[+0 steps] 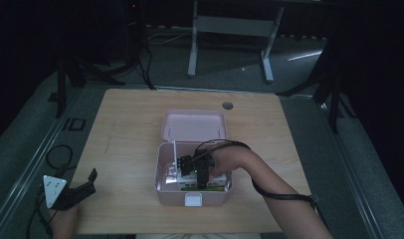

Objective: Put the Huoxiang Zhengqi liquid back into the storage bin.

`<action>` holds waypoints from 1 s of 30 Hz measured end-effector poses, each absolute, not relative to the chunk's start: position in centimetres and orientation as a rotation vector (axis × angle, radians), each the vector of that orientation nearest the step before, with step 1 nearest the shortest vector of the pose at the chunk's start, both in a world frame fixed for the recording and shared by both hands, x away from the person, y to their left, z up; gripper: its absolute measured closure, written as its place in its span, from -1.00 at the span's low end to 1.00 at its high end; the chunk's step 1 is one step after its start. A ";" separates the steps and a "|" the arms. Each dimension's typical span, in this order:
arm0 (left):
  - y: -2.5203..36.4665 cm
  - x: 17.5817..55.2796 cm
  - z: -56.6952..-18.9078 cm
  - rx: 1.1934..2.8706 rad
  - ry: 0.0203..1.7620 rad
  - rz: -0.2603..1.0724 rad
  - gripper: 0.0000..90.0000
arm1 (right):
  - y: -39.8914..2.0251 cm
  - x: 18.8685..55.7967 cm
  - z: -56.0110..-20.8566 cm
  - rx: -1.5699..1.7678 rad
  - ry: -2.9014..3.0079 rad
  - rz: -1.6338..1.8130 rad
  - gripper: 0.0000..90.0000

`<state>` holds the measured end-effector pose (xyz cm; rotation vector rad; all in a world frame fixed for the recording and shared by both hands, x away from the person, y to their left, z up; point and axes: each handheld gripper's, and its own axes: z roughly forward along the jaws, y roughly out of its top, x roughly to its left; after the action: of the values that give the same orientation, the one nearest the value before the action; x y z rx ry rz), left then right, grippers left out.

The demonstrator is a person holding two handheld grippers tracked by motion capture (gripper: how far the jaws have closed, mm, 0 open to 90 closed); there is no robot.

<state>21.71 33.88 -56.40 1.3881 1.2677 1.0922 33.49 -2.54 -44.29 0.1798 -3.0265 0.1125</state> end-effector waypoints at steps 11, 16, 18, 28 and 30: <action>33.9 21.7 -56.4 1.389 1.268 1.091 -0.92 | -2.9 33.4 -46.3 0.161 -3.022 0.118 0.37; 33.8 21.7 -56.4 1.390 1.269 1.094 -0.92 | -3.0 33.4 -46.6 0.152 -3.019 0.122 0.36; 33.8 21.7 -56.4 1.390 1.268 1.095 -0.92 | -2.9 33.3 -46.5 0.155 -3.021 0.130 0.32; 33.9 21.7 -56.4 1.390 1.268 1.094 -0.92 | -3.6 33.3 -43.6 0.159 -3.027 0.080 0.21; 33.8 21.7 -56.4 1.391 1.269 1.095 -0.92 | -3.9 33.4 -42.4 0.151 -3.044 0.045 0.18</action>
<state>21.75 33.83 -56.40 1.3909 1.2686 1.0947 33.39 -3.93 -42.37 0.1514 -3.0438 0.0448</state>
